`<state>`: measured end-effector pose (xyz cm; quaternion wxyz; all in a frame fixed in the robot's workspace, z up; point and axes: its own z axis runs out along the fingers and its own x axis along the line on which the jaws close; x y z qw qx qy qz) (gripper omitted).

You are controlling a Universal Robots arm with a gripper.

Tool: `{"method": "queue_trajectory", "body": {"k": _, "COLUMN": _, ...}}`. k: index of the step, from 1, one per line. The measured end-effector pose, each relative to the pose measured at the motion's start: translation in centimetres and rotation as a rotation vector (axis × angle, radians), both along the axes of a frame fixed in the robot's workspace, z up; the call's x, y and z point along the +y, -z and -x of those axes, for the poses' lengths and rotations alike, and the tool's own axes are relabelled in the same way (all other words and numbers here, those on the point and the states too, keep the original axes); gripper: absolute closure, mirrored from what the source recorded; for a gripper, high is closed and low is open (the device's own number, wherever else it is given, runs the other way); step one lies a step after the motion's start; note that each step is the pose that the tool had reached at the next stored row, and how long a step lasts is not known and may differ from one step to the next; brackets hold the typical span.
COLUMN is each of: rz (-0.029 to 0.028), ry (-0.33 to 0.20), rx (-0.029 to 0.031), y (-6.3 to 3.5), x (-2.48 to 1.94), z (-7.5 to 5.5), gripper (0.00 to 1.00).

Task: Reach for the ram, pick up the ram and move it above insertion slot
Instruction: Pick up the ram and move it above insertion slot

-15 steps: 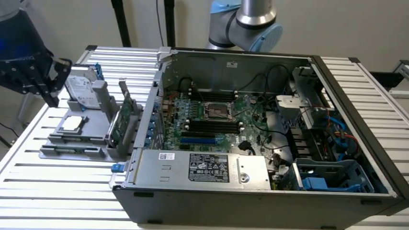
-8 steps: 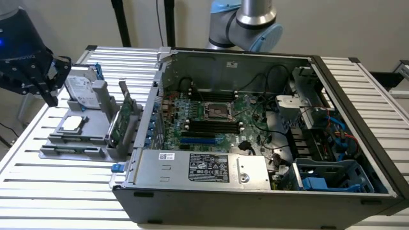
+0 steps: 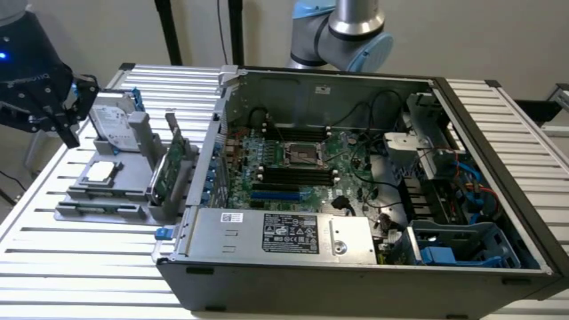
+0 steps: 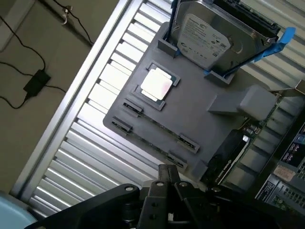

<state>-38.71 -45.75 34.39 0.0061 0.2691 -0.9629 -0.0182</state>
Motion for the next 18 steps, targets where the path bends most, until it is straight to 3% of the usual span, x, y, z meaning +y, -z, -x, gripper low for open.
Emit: {"method": "queue_trajectory", "body": {"k": 18, "rz": 0.0000, "ry": -0.327, "rx": 0.0001, "y": -0.30, "x": 0.00, "z": 0.00, "gripper": 0.89}}
